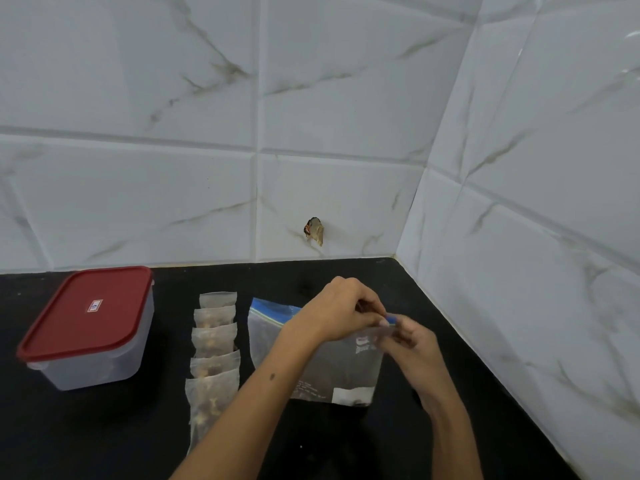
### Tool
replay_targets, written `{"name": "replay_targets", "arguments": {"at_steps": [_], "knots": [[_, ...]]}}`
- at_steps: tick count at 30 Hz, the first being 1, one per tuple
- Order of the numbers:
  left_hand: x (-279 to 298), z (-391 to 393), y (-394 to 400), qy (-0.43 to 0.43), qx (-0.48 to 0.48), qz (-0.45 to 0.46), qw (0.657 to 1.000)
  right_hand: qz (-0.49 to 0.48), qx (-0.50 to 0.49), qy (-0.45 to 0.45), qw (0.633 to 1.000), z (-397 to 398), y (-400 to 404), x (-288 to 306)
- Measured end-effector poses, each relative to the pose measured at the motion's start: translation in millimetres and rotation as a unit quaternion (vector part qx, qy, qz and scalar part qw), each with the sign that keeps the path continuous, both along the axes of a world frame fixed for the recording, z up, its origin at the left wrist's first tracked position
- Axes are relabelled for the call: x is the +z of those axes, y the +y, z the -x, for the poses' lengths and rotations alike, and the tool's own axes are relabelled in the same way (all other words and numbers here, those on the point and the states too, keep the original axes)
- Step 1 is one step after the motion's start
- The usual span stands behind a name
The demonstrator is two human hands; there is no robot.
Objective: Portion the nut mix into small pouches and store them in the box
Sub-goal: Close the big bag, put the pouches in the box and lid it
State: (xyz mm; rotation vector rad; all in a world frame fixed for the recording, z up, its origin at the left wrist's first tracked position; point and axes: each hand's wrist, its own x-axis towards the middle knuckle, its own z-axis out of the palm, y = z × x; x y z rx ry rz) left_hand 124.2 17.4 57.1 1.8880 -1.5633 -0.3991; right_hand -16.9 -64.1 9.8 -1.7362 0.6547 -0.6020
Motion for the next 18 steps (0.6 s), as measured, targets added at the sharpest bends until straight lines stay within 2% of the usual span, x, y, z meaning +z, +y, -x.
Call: {"name": "replay_targets", "arguments": {"at_steps": [2, 4, 6, 7, 10, 18], "knots": [[4.1, -2.6, 9.0, 0.005, 0.008, 0.009, 1.0, 0.007, -0.004, -0.031, 0.999, -2.2, 4.1, 6.1], [9.3, -9.4, 23.3, -0.029, 0.047, -0.006, 0.998, -0.005, -0.025, -0.039, 0.999, -0.7, 7.2, 4.0], [12.2, -22.6, 40.6, -0.1, 0.114, -0.078, 0.985, -0.03, -0.046, -0.039, 0.998, 2.7, 6.7, 1.3], [12.0, -30.2, 49.2, -0.106, 0.142, -0.119, 0.977, -0.048, -0.055, -0.038, 0.997, 4.3, 5.5, 0.5], [3.3, -48.5, 65.8, -0.006, 0.165, -0.16, 0.973, -0.084, -0.069, -0.028, 0.994, 6.5, 1.4, -2.6], [-12.2, -61.3, 75.2, 0.128, 0.183, -0.016, 0.975, -0.122, -0.123, -0.032, 0.984, 4.5, 0.7, -4.4]]}}
